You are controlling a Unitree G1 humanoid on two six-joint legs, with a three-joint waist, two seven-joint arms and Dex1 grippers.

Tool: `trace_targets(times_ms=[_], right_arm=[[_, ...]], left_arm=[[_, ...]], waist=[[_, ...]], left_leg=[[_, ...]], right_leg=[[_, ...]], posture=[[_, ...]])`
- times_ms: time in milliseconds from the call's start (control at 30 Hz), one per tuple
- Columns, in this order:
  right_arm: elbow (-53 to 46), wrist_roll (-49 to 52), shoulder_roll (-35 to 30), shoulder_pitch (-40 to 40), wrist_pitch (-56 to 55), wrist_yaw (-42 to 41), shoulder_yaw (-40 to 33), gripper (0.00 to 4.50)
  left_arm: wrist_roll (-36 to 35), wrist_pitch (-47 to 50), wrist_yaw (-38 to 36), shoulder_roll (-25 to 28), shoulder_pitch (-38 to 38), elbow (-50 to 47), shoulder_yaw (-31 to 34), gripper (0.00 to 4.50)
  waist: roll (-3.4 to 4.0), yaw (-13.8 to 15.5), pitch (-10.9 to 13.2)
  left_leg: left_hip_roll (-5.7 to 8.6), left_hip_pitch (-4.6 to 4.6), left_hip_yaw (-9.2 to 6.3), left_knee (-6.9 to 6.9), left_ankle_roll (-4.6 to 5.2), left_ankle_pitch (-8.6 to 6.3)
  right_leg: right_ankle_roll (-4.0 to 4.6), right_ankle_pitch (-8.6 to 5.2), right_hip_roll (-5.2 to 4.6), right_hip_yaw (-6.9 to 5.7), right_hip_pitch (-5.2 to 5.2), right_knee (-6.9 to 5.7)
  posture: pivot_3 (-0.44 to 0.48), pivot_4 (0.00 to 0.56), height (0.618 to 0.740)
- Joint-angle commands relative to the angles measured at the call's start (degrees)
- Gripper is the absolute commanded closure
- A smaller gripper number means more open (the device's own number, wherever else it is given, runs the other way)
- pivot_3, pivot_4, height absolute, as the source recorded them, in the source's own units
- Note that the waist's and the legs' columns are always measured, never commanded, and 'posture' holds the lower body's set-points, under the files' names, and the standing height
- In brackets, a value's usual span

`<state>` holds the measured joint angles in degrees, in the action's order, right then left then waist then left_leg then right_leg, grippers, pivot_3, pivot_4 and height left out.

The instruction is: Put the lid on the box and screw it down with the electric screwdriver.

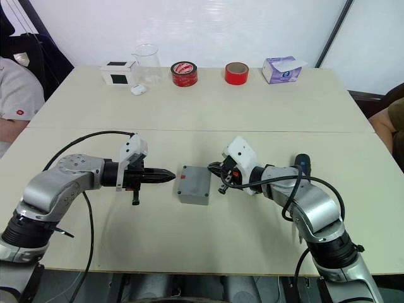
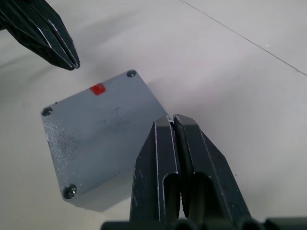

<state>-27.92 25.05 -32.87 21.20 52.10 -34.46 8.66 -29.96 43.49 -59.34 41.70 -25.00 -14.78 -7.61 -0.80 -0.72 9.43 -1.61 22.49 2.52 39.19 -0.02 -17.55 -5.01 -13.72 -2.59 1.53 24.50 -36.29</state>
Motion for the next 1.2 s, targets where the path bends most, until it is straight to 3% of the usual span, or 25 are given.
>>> trace_targets(times_ms=[33,300,433,567,667,800,833,933,1033,1100,1133,1200], right_arm=[[-0.52,-0.54,-0.25,1.32,-1.16,-0.22,-0.13,4.48],[0.95,-1.70,0.48,2.02,-1.75,-0.31,0.85,4.48],[1.13,-1.79,0.48,2.15,-1.76,-0.33,0.89,3.50],[0.77,-1.46,-0.26,2.36,-1.14,-0.62,0.17,1.81],[-0.78,1.43,-0.46,2.67,1.07,-0.65,-3.86,1.81],[-1.86,8.74,0.91,4.60,7.48,1.81,-14.75,1.81],[-1.83,10.00,-0.49,5.52,10.08,2.17,-17.34,1.81],[-1.40,14.19,-7.08,8.12,19.20,1.31,-24.26,1.16],[1.32,15.84,-12.95,12.78,31.97,3.00,-29.01,0.04],[5.48,17.28,-19.02,13.25,38.79,4.90,-29.34,0.04],[9.91,21.46,-25.48,11.59,40.03,5.79,-26.43,0.04],[14.98,24.89,-32.18,8.79,40.40,7.73,-23.87,0.04]], left_arm=[[-0.11,-0.47,0.34,0.09,-0.14,-1.54,0.79,4.50],[-0.27,-0.51,0.44,0.03,-0.13,-1.61,0.71,4.50],[-0.43,-0.39,0.49,0.05,-0.15,-1.83,0.85,4.50],[-0.74,-0.29,0.57,-0.12,-0.46,-2.02,1.05,4.50],[-1.39,-0.42,0.44,-0.92,-1.56,-2.09,1.07,4.50],[-1.52,-1.47,-1.03,-2.32,-4.56,-2.08,-0.37,4.50],[-1.28,-2.10,-1.91,-2.63,-5.70,-1.90,-1.03,4.50],[0.40,-4.87,-4.64,-3.43,-8.34,-1.35,-3.69,4.50],[1.96,-7.57,-6.24,-4.72,-10.00,-0.87,-6.13,4.50],[2.58,-8.75,-6.82,-5.90,-10.75,-1.42,-7.56,4.50],[4.07,-10.11,-7.22,-5.94,-11.04,-1.78,-8.92,4.50],[6.37,-11.82,-7.23,-6.55,-11.75,-2.47,-11.06,4.50]], waist=[[0.00,0.00,0.00],[0.00,-0.01,0.00],[0.00,0.01,0.00],[0.00,0.00,0.00],[0.00,0.06,0.00],[-0.01,0.15,0.02],[-0.01,0.18,0.02],[0.03,0.29,0.04],[0.03,0.06,0.04],[0.02,-0.05,0.04],[0.05,0.04,0.05],[0.02,0.36,0.08]], left_leg=[[0.00,0.00,0.00,0.00,0.00,0.00],[0.00,0.00,0.00,0.00,0.00,0.00],[0.00,0.00,0.00,0.00,0.00,0.00],[0.00,0.00,0.00,0.00,0.00,0.00],[0.00,0.00,0.00,0.00,0.00,0.00],[0.00,0.02,0.00,0.00,0.00,0.00],[0.01,0.04,-0.01,0.00,0.00,0.00],[0.01,0.04,0.00,0.00,0.00,0.00],[0.04,0.07,0.04,-0.04,0.02,-0.01],[0.03,0.06,0.07,-0.05,0.03,-0.02],[0.02,0.05,0.06,-0.05,0.05,-0.03],[0.03,0.06,0.07,-0.12,0.05,-0.03]], right_leg=[[0.00,0.00,0.00,0.00,0.00,0.00],[0.00,0.00,0.00,0.00,0.00,0.00],[0.00,0.00,0.00,0.00,0.00,0.00],[0.00,0.00,0.00,0.00,0.00,0.00],[0.00,0.00,0.00,0.00,0.00,0.00],[-0.01,0.01,-0.02,0.00,0.00,0.02],[-0.03,0.02,-0.02,0.00,0.00,0.03],[-0.02,0.02,-0.03,0.00,-0.02,0.08],[0.01,0.01,-0.07,0.01,-0.01,0.16],[0.01,0.00,-0.06,0.05,0.00,0.16],[0.02,0.00,-0.03,0.05,0.00,0.16],[0.16,-0.08,-0.06,0.02,-0.02,0.19]], posture=[[0.000,0.150,0.740],[0.000,0.150,0.740],[0.000,0.150,0.740],[0.000,0.150,0.740],[0.000,0.150,0.740],[0.000,0.150,0.740],[0.000,0.150,0.740],[0.000,0.150,0.740],[0.000,0.150,0.740],[0.000,0.150,0.740],[0.000,0.150,0.740],[0.000,0.150,0.740]])
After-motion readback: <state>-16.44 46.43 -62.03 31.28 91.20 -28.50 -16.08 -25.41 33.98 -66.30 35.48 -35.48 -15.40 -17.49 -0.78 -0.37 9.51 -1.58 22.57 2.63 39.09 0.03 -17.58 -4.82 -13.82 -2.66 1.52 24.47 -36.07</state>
